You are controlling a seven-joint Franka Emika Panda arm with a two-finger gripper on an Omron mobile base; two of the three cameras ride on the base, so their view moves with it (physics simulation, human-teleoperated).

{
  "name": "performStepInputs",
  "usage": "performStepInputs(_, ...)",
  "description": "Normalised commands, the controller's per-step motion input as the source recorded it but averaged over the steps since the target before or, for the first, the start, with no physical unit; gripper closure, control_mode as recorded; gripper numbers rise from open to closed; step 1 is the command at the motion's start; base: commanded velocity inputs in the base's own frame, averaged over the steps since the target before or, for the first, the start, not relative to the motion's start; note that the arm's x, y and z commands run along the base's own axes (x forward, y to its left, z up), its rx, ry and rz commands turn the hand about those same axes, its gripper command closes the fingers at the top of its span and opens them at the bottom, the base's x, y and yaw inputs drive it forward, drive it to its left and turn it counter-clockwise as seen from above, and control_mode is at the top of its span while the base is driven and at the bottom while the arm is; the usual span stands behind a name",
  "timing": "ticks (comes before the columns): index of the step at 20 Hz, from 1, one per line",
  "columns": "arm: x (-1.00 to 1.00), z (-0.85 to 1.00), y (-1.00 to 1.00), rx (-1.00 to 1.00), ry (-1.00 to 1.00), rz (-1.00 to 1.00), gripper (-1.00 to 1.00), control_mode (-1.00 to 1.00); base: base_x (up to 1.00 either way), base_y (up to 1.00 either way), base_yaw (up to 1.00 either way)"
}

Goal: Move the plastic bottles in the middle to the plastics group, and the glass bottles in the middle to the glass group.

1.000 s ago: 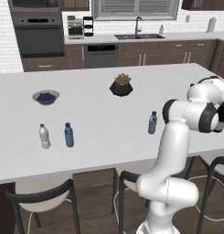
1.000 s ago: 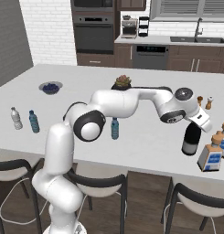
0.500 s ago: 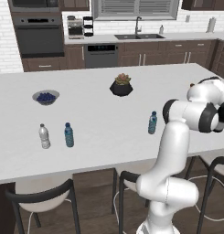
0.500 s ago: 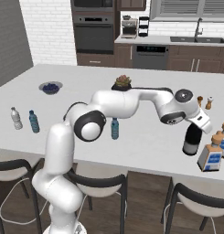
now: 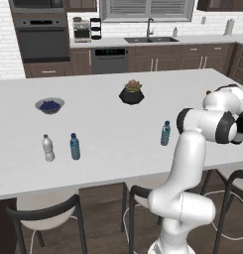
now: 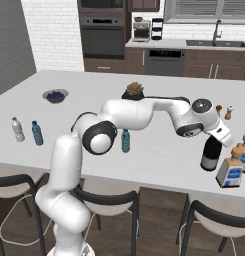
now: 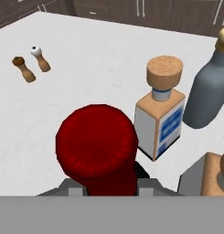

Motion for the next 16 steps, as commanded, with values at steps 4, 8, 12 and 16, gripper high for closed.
performStepInputs(4, 0.00, -0.10, 0.00, 0.00, 0.00, 0.00, 1.00, -1.00, 0.00, 0.00, 0.00)
performStepInputs(8, 0.00, 0.00, 0.00, 0.00, 0.00, 0.00, -1.00, -1.00, 0.00, 0.00, 0.00)
performStepInputs(12, 0.00, 0.00, 0.00, 0.00, 0.00, 0.00, -1.00, -1.00, 0.00, 0.00, 0.00)
performStepInputs(16, 0.00, 0.00, 0.00, 0.00, 0.00, 0.00, -1.00, -1.00, 0.00, 0.00, 0.00)
